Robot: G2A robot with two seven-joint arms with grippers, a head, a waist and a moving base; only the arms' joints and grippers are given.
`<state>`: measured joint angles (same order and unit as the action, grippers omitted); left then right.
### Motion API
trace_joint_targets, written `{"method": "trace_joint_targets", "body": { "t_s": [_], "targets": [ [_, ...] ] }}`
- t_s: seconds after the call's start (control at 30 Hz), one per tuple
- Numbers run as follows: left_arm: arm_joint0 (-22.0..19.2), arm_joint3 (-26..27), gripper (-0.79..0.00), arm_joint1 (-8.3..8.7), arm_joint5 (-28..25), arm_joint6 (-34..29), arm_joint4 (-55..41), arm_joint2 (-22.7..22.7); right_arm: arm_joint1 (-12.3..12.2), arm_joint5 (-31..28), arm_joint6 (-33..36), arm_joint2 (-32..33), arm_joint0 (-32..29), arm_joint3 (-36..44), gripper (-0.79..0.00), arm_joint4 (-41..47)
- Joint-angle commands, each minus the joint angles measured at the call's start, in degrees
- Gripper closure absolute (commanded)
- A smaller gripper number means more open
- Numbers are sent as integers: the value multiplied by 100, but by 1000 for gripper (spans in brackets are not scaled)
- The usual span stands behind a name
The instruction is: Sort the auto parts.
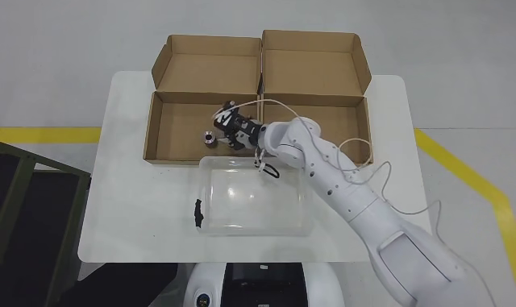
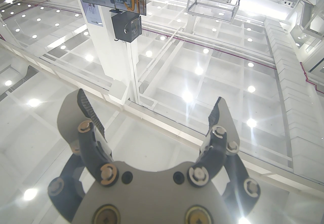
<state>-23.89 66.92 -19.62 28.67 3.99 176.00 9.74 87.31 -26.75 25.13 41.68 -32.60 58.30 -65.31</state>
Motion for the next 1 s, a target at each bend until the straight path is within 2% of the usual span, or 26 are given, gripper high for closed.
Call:
{"method": "trace_joint_targets", "body": {
  "t_s": [0.0, 0.17, 0.23, 0.4, 0.63, 0.97],
  "targets": [
    [0, 0, -785, 0, 0, 0, 0, 0, -26, -11, -36, 74, -41, 135, -566, -36],
    [0, 0, -785, 0, 0, 0, 0, 0, -121, -47, -1, 300, -203, 670, -631, -173],
    [0, 0, -785, 0, 0, 0, 0, 0, -164, -75, 32, 405, -290, 902, -699, -211],
    [0, 0, -785, 0, 0, 0, 0, 0, -281, -157, 74, 693, -577, 1525, -785, -309],
    [0, 0, -785, 0, 0, 0, 0, 0, -481, -239, 164, 1208, -1209, 2591, -785, -477],
    [0, 0, -785, 0, 0, 0, 0, 0, -807, -529, 4, 2250, -2502, 3993, -785, -629]
  ]
}}
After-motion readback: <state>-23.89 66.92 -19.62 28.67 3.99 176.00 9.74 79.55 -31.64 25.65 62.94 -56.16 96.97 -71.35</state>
